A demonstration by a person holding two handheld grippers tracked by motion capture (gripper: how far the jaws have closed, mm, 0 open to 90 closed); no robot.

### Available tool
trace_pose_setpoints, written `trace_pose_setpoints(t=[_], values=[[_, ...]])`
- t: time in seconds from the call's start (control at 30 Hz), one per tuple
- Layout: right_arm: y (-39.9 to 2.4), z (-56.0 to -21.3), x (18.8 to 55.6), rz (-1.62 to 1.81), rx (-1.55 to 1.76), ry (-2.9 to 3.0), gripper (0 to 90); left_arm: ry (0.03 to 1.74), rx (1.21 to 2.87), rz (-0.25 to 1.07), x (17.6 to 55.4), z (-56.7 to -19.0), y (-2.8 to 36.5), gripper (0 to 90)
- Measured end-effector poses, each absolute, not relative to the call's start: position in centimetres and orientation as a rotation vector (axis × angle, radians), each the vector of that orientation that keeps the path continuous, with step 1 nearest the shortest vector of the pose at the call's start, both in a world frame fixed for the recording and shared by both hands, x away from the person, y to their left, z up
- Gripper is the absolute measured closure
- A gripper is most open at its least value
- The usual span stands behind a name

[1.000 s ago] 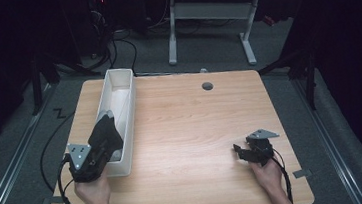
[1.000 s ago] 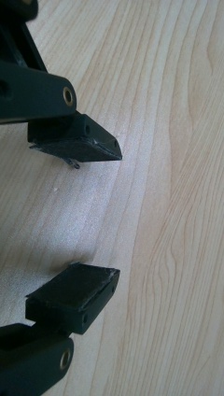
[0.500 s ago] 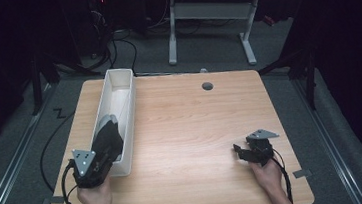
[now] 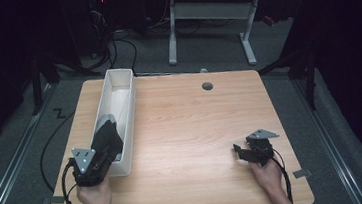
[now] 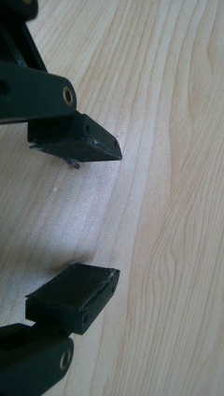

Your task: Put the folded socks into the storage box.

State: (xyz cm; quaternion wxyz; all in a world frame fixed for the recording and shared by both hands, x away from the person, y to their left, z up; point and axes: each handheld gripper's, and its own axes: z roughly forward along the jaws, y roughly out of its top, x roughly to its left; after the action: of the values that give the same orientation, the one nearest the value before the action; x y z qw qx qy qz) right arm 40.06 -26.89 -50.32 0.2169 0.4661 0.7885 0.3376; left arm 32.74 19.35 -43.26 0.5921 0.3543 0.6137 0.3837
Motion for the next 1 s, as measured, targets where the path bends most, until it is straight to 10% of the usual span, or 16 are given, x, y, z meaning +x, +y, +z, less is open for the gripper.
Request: trace_pose_setpoints(t=[1.0], values=[[-26.8, -50.3, 40.0, 0.93, 1.291, 2.181, 36.5, 1.475, 0.788, 0.874, 31.4, -45.3, 18.3, 61.9]])
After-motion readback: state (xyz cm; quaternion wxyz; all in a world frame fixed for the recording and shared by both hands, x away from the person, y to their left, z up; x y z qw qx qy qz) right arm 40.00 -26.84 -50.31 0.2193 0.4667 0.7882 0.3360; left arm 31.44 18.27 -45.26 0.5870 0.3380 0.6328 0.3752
